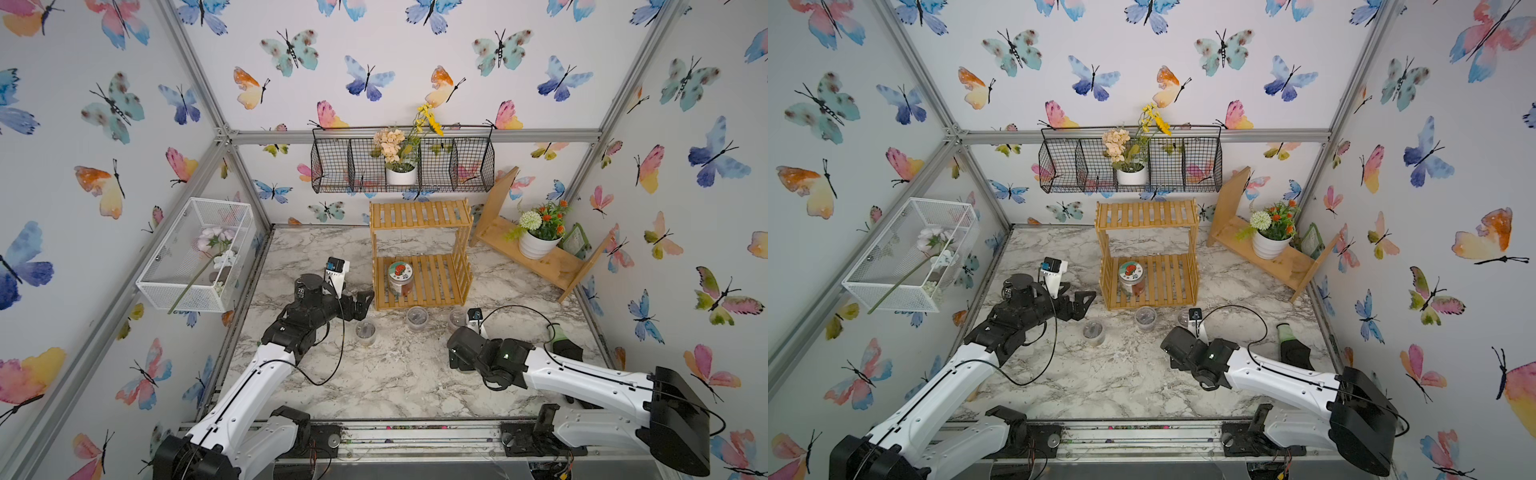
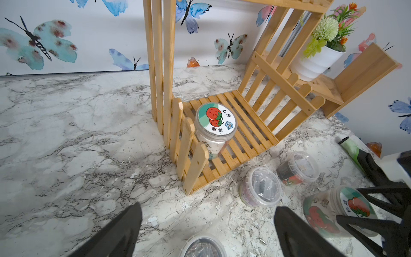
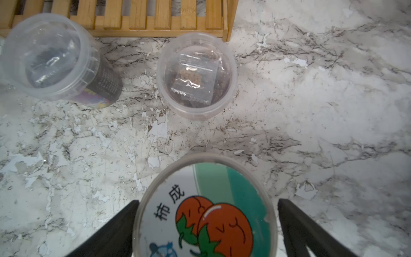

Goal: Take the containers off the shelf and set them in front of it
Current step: Place the container at the center of the board.

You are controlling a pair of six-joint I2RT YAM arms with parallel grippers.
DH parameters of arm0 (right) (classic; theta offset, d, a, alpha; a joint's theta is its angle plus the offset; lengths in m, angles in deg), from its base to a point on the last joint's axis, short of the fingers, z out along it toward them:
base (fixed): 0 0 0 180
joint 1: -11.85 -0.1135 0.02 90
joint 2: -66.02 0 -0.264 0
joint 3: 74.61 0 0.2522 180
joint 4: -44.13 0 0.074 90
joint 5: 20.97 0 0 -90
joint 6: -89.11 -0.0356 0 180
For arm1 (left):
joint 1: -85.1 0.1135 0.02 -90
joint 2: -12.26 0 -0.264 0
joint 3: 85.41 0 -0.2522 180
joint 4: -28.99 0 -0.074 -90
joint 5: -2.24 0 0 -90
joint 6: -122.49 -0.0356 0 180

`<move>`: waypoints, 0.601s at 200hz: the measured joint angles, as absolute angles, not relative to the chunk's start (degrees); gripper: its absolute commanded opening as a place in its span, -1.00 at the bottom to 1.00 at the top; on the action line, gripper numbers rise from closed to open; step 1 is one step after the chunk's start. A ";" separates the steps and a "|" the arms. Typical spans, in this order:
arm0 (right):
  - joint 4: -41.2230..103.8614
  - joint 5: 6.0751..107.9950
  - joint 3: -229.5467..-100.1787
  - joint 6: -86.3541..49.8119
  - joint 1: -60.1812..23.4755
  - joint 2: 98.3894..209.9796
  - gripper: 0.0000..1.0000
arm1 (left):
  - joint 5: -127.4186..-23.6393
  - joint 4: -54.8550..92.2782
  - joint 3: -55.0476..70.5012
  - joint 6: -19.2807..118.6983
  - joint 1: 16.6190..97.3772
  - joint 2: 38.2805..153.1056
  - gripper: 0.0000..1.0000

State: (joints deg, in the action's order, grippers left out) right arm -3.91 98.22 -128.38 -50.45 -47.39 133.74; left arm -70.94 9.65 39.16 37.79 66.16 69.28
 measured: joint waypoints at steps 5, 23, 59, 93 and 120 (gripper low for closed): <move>-4.29 98.25 -128.69 -50.45 -47.39 133.28 0.97 | -71.00 9.49 38.92 37.77 65.96 69.15 0.97; -5.47 98.40 -130.28 -50.34 -47.39 131.86 0.97 | -71.73 7.90 37.19 37.81 63.93 68.84 0.97; -6.93 98.81 -135.22 -48.20 -47.39 131.21 0.96 | -77.26 3.96 29.98 38.10 56.02 71.73 0.97; -7.30 98.09 -139.62 -44.41 -44.97 131.32 0.96 | -81.69 1.08 22.42 40.83 50.66 79.07 0.97; -6.82 94.92 -140.23 -40.98 -39.29 130.66 0.97 | -85.04 -1.41 16.30 43.34 48.02 85.95 0.97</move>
State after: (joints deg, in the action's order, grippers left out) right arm -6.82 94.92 -140.23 -40.98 -39.29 130.66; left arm -85.04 -1.41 16.30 43.34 48.02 85.95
